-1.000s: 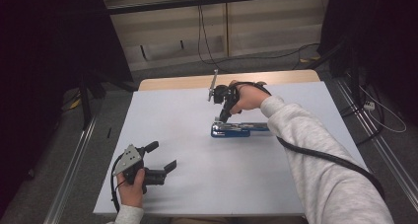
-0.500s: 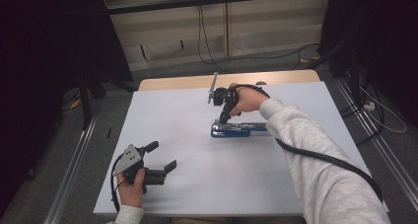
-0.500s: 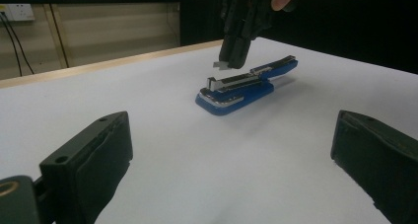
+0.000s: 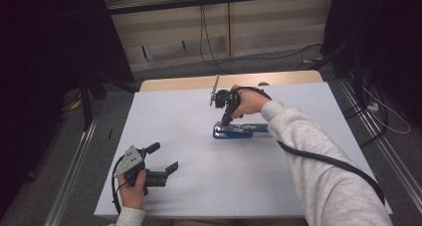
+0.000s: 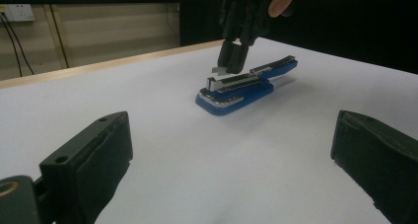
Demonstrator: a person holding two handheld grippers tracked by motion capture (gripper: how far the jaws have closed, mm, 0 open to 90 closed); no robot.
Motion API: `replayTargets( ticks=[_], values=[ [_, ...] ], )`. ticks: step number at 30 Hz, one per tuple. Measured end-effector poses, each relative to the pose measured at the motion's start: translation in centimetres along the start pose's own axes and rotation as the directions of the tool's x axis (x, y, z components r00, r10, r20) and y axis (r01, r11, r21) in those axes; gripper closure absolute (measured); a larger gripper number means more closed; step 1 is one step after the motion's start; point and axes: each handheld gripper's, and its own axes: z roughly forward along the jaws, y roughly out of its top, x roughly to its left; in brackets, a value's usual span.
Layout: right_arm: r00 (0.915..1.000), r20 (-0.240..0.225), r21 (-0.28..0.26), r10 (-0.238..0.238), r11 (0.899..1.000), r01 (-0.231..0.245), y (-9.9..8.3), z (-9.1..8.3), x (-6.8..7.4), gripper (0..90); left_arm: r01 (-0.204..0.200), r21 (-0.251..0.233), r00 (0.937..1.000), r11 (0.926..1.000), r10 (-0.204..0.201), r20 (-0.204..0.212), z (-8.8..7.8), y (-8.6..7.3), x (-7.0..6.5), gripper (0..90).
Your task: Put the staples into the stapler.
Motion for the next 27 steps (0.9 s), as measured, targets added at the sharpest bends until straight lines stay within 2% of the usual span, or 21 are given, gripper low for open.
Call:
replayTargets(
  ticks=[11, 27],
  values=[
    [0.9997, -0.018, -0.001, 0.016, 1.0, -0.016, -0.05, 0.47, -0.12, 78.3, 0.001, 0.001, 1.0, 1.0, -0.001, 0.002, 0.05, -0.02, -0.02, 2.2],
    [0.9998, -0.021, 0.008, 0.004, 1.0, -0.004, 0.29, 0.82, -0.06, 78.2, -0.001, 0.014, 1.0, 0.9999, 0.001, 0.005, 0.07, -0.06, 0.03, 2.3]
  ],
)
